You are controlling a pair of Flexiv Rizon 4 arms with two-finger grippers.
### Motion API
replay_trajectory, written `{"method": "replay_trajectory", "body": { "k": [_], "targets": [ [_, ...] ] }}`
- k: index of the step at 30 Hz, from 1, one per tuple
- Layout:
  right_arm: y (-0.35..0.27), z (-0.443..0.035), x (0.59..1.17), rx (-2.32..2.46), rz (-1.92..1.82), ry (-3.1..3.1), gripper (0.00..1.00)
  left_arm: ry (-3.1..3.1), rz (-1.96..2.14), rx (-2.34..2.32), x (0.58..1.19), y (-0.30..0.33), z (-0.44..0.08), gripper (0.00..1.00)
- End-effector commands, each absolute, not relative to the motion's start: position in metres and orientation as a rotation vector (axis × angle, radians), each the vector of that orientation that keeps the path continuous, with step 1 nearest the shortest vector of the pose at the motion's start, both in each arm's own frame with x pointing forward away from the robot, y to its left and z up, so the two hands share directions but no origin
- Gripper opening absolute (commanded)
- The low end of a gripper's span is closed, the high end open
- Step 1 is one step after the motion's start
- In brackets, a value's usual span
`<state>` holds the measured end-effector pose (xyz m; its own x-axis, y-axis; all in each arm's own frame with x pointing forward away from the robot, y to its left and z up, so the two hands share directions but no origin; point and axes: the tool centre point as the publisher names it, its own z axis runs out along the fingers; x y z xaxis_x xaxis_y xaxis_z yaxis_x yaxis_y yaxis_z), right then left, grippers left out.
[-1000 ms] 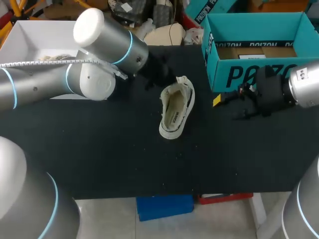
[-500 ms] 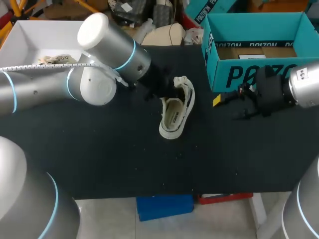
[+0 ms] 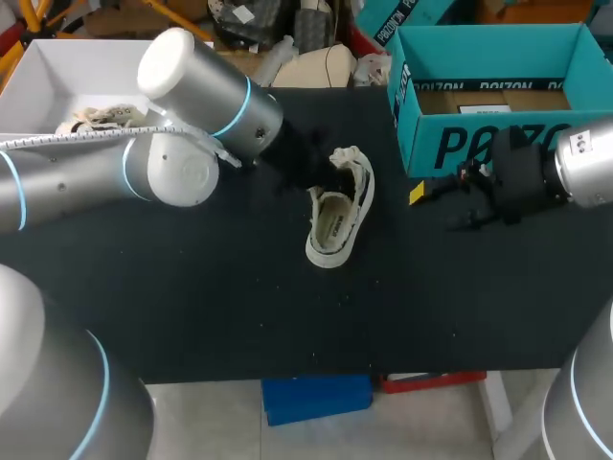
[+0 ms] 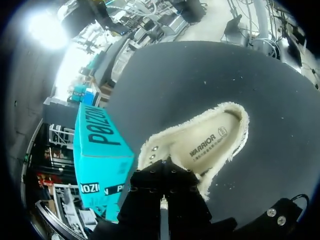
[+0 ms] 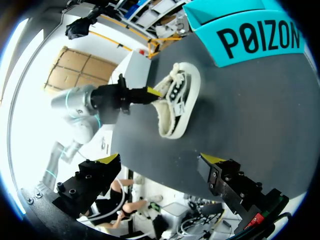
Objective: Take the shoe out of the shoebox, open the shoe tongue, remove and reinsert the insole, then place the shoe into the shoebox
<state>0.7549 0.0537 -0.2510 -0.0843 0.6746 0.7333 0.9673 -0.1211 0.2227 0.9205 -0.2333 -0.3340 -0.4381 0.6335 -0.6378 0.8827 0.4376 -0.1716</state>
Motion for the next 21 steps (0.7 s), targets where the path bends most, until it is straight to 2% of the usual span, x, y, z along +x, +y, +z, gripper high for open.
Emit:
{"method": "replay_trajectory", "body": {
  "k": [1,2,6,8,10,12,15,16,17,21],
  "targets": [
    [0.054,-0.251,0.755,-1.818,-1.048,-1.777,1.00,2.117,-0.707,1.374,0.917,-0.215,-0.310,0.15],
    [0.054,-0.251,0.755,-1.818,-1.048,-1.777,1.00,2.094,-0.695,1.403,0.917,-0.213,-0.306,0.20],
    [0.054,-0.251,0.755,-1.818,-1.048,-1.777,1.00,1.992,-0.646,1.526,0.921,-0.206,-0.295,0.19],
    [0.054,-0.251,0.755,-1.818,-1.048,-1.777,1.00,1.977,-0.680,1.509,0.918,-0.205,-0.290,0.26],
    [0.054,-0.251,0.755,-1.818,-1.048,-1.777,1.00,1.970,-0.715,1.548,0.916,-0.202,-0.287,0.28],
    [0.054,-0.251,0.755,-1.818,-1.048,-1.777,1.00,1.953,-0.711,1.608,0.913,-0.199,-0.286,0.42],
    [0.054,-0.251,0.755,-1.818,-1.048,-1.777,1.00,1.907,-0.736,1.666,0.909,-0.196,-0.278,0.49],
    [0.054,-0.251,0.755,-1.818,-1.048,-1.777,1.00,1.893,-0.757,1.653,0.910,-0.194,-0.275,0.95],
    [0.054,-0.251,0.755,-1.818,-1.048,-1.777,1.00,1.893,-0.775,1.635,0.910,-0.194,-0.273,1.00],
    [0.054,-0.251,0.755,-1.818,-1.048,-1.777,1.00,1.919,-0.770,1.617,0.910,-0.187,-0.268,1.00]
  ]
}}
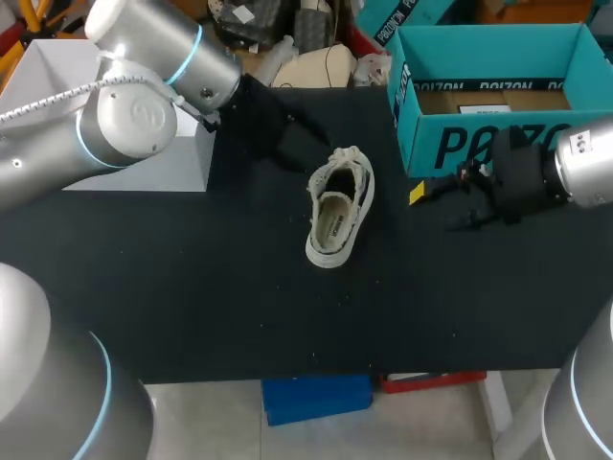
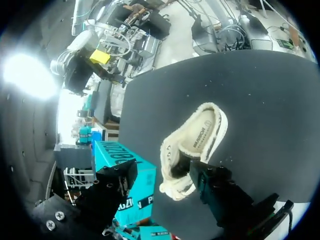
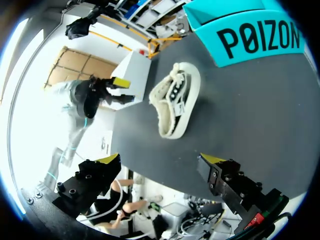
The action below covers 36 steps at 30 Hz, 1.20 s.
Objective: Take the shoe out of the shoebox, open the shoe tongue, remove and reinsert the insole, then place the shoe into the shoebox
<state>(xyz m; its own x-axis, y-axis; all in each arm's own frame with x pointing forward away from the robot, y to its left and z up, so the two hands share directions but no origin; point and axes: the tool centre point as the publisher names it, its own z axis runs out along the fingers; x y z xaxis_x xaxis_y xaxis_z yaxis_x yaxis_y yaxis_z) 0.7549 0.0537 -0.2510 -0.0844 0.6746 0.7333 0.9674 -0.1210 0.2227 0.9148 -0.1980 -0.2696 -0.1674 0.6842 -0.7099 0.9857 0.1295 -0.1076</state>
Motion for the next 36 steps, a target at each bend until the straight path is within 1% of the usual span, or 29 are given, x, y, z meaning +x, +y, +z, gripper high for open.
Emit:
{"method": "replay_trajectory", "body": {
  "k": [1,36],
  "targets": [
    [0.0544,-0.2508,0.7554,-1.818,-1.048,-1.777,1.00,1.933,-0.769,1.618,0.9096,-0.1842,-0.2676,1.00],
    [0.0544,-0.2508,0.7554,-1.818,-1.048,-1.777,1.00,1.933,-0.769,1.618,0.9096,-0.1842,-0.2676,1.00]
  ]
}}
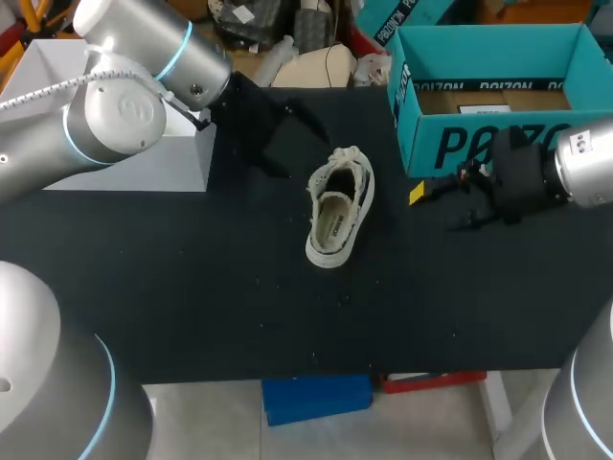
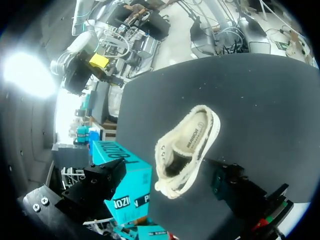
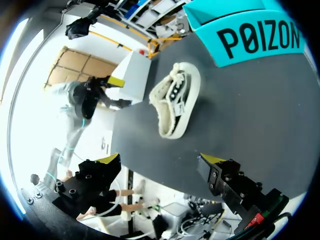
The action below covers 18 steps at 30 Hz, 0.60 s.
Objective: Take the shoe out of the shoebox, open the shoe tongue, remove and reinsert the insole, then place the shoe into the shoebox
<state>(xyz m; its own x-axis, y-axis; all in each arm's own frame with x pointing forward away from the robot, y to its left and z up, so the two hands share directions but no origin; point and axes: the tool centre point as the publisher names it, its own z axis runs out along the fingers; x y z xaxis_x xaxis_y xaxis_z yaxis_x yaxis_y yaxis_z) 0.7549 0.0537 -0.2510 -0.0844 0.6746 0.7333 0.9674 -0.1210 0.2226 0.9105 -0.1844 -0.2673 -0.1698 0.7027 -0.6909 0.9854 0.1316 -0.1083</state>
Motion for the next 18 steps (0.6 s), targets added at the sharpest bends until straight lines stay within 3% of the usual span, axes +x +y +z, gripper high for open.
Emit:
{"method": "replay_trajectory", "body": {
  "k": [1,18],
  "targets": [
    [0.054,-0.251,0.755,-1.818,-1.048,-1.777,1.00,1.933,-0.769,1.618,0.910,-0.184,-0.268,1.00],
    [0.054,-0.251,0.755,-1.818,-1.048,-1.777,1.00,1.793,-0.654,1.845,0.964,-0.160,-0.284,1.00]
  ]
}}
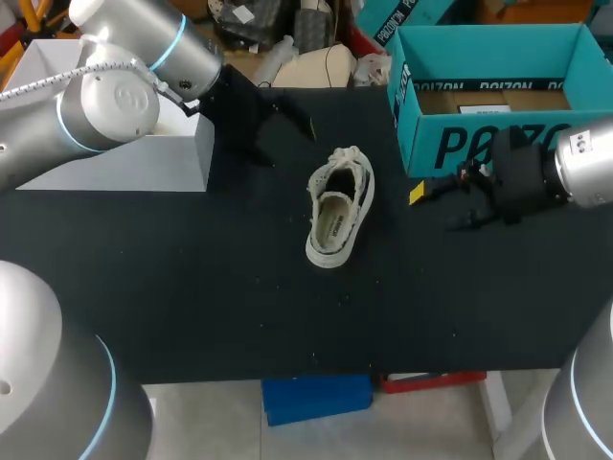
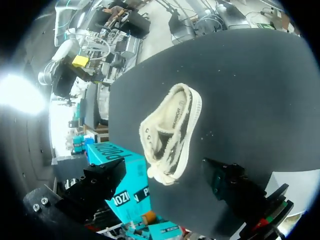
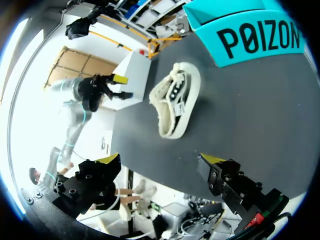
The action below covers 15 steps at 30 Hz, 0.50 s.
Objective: Take the shoe out of the shoebox, open the shoe tongue, remove and reinsert the insole, then place the shoe into the shoebox
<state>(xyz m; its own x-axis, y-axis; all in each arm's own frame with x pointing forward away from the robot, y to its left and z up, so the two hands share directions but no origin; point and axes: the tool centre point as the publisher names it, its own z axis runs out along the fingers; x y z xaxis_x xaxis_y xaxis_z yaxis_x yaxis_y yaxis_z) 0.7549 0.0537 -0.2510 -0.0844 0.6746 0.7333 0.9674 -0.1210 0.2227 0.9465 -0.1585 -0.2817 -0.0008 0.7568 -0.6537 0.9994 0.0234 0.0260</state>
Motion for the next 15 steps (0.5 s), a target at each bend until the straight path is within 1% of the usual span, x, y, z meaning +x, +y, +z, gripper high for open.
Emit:
{"method": "replay_trajectory", "body": {
  "k": [1,8,15],
  "targets": [
    [0.0544,-0.2508,0.7554,-1.818,-1.048,-1.777,1.00,1.789,-0.646,1.868,0.9671,-0.1599,-0.2846,1.00],
    [0.0544,-0.2508,0.7554,-1.818,-1.048,-1.777,1.00,1.701,-0.490,2.158,0.9706,-0.1629,-0.2828,1.00],
    [0.0544,-0.2508,0.7554,-1.818,-1.048,-1.777,1.00,1.701,-0.490,2.158,0.9706,-0.1629,-0.2828,1.00]
  ]
}}
